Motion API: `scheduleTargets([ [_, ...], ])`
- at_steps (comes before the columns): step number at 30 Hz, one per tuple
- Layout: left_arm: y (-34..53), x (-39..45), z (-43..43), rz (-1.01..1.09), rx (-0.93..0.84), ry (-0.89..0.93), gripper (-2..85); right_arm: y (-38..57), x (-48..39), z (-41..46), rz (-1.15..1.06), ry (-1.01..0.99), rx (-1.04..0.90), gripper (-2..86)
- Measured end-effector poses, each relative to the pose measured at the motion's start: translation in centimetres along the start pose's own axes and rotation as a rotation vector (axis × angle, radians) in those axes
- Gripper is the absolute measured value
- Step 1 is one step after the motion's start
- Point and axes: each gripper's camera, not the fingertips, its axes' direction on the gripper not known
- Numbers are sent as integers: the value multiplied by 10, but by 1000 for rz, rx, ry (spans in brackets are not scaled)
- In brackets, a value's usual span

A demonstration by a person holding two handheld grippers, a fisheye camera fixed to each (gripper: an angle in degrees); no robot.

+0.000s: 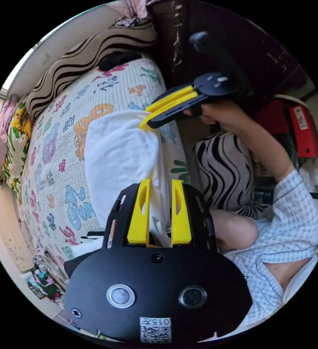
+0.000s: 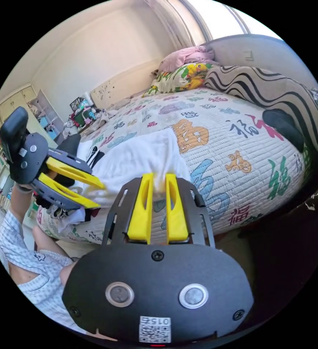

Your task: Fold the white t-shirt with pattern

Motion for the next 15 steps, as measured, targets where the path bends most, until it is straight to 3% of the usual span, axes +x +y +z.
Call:
scheduleTargets([
  [3, -3, 13, 18, 1, -77, -114, 32, 24, -31, -6, -25, 8, 39, 28],
  [7, 32, 17, -24, -32, 34, -117, 12, 60, -80, -59, -22, -131, 268, 1],
  [9, 58, 21, -57, -52, 124, -176, 8, 72, -120, -88, -80, -116, 358, -4],
  [15, 209, 30, -214, -192, 664, -240, 4, 132, -287, -189, -330, -24, 645, -6],
])
